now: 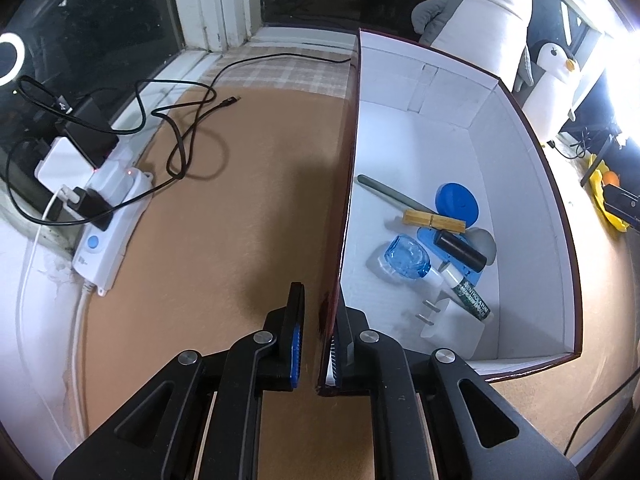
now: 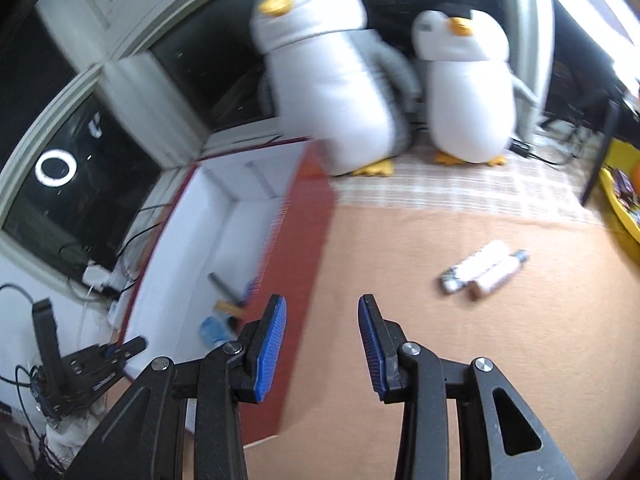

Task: Organize rigid objects
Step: 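Return the right tool to the items and grasp the pink-white lotion bottle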

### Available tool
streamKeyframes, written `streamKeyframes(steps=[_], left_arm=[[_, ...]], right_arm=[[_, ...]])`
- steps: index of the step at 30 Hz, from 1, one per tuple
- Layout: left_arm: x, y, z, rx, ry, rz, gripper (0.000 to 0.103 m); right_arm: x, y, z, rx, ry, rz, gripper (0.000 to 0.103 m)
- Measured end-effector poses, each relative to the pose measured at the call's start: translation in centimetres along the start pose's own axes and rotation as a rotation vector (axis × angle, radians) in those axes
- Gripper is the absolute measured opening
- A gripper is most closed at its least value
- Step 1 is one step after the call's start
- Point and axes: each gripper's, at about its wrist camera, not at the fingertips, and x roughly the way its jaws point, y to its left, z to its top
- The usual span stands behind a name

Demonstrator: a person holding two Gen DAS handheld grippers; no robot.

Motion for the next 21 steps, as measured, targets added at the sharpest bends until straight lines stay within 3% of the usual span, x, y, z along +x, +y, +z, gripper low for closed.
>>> streamKeyframes(steps=[9, 21], left_arm=[[-0.2, -0.3, 0.0, -0.004, 0.011, 0.026, 0.011], [0.0, -0.7, 0.2, -0.01, 0.035, 0.068, 0.014]], right_arm=[[1.7, -8.8, 0.6, 0.184, 0.041, -0.071, 0.034], [5.9, -15.3, 0.8, 0.361, 0.107, -0.082, 0.034]])
